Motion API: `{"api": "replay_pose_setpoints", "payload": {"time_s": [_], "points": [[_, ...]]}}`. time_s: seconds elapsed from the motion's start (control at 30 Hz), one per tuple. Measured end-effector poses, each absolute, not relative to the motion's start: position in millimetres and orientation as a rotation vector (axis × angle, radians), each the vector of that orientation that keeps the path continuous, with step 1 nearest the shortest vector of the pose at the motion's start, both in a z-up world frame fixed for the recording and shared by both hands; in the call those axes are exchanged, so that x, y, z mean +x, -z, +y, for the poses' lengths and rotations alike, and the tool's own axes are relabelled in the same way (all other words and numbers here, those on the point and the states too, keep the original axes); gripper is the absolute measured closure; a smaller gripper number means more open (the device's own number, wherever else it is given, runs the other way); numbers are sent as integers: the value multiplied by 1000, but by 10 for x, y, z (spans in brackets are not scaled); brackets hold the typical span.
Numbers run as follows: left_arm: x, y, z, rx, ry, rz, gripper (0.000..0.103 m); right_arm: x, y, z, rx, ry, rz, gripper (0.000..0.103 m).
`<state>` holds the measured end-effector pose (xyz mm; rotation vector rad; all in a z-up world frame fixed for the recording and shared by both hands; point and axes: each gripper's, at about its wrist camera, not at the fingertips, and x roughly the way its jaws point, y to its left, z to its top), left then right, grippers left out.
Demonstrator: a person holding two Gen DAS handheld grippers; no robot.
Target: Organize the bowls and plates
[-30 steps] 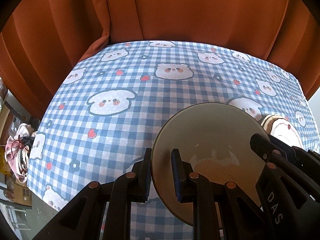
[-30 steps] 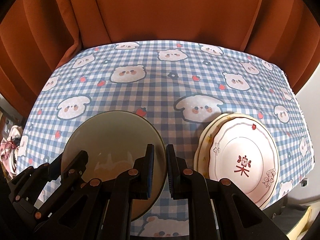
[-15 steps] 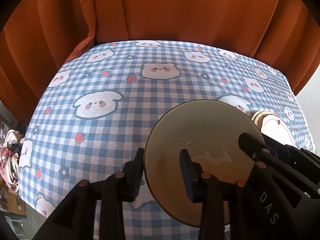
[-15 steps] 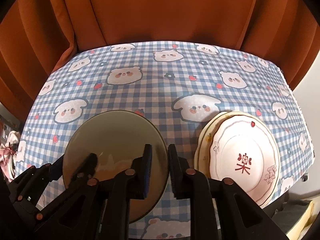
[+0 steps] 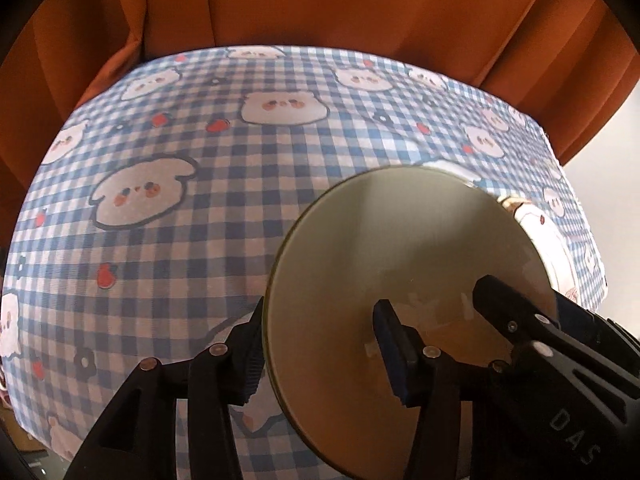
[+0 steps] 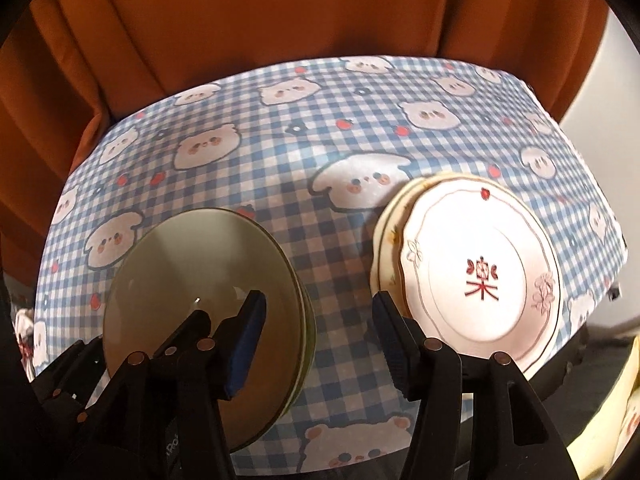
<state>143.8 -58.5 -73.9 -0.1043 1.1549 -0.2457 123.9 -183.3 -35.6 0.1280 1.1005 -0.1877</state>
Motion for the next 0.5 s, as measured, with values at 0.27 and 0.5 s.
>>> {"api": "replay_pose_setpoints", "payload": {"time_s": [0.27, 0.5], "points": [[1450, 725, -597, -94, 262, 1169, 54, 1224, 427, -1884, 196, 198, 1115, 44], [1441, 717, -642, -71, 206, 1176, 54, 1334, 559, -1968, 247, 132, 1143, 44]]}}
